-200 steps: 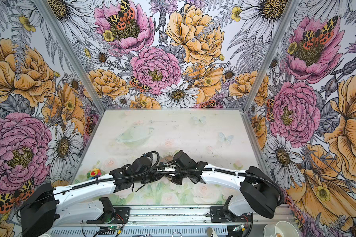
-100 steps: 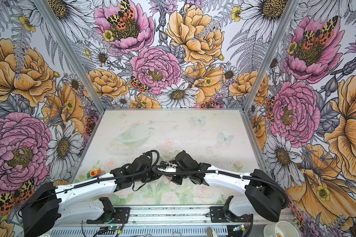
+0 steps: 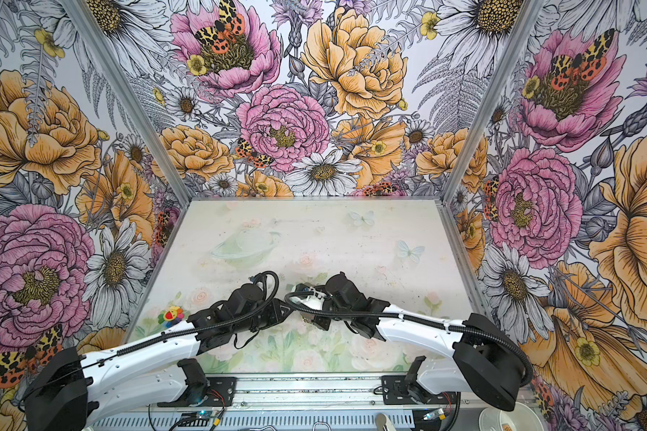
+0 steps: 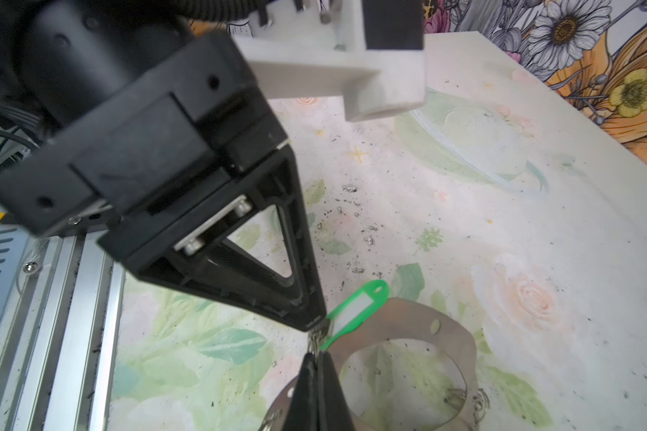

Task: Attach keys to a key ring
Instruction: Insert the key into the keyring.

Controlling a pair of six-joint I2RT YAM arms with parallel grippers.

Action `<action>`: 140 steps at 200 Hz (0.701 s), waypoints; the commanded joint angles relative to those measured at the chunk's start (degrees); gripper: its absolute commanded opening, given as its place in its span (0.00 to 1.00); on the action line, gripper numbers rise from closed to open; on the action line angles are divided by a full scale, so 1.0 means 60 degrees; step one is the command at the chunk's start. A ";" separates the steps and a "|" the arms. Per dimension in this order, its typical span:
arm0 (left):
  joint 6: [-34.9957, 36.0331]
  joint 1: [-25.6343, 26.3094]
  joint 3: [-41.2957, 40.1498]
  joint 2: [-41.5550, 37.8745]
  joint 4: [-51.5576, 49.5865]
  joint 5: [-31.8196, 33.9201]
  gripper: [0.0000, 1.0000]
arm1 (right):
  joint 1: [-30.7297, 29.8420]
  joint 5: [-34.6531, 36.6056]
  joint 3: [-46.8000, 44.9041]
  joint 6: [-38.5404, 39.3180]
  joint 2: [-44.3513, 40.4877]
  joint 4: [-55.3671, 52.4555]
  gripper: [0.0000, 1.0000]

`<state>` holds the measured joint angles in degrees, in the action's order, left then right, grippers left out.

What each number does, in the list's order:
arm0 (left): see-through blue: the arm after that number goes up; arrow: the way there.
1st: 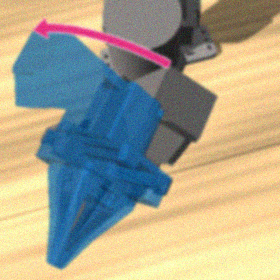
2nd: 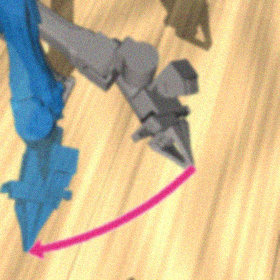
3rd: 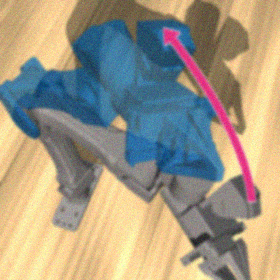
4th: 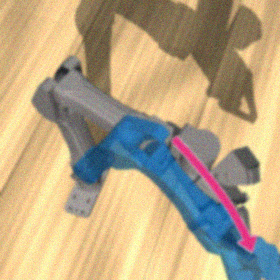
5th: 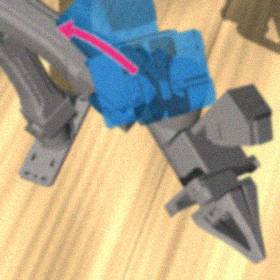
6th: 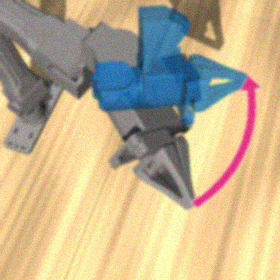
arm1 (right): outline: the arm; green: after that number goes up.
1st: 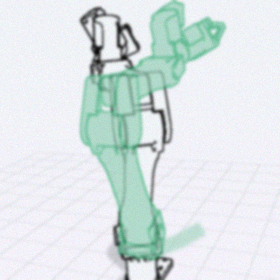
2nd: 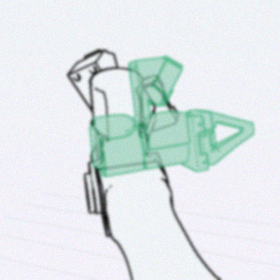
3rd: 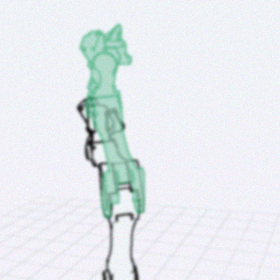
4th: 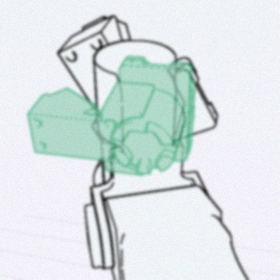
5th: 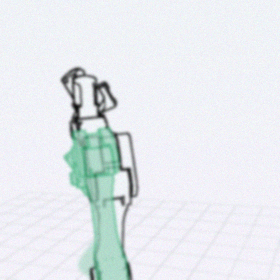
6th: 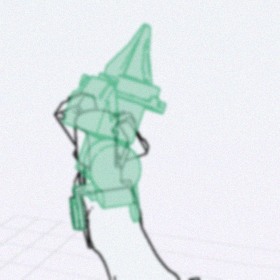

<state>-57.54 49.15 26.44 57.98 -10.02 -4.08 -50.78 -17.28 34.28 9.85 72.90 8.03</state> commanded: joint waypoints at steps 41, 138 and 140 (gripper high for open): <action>0.1406 -0.0278 -0.0334 -0.1441 0.0817 0.0647 0.30 | 0.0206 0.0242 -0.0256 -0.1045 -0.0564 0.2154 0.00; 0.6610 -0.0339 -0.2852 -0.4509 0.6075 -0.0092 0.31 | 0.0642 -0.1549 -0.0251 -0.0551 -0.1543 0.1998 0.00; 0.6710 -0.0339 -0.2893 -0.4470 0.6188 -0.0129 0.31 | 0.0653 -0.1593 -0.0246 -0.0526 -0.1563 0.1986 0.00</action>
<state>-29.30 47.62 12.32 30.81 13.26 -1.23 -47.53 -21.87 32.93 5.39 65.69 17.17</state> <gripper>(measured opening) 0.315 0.047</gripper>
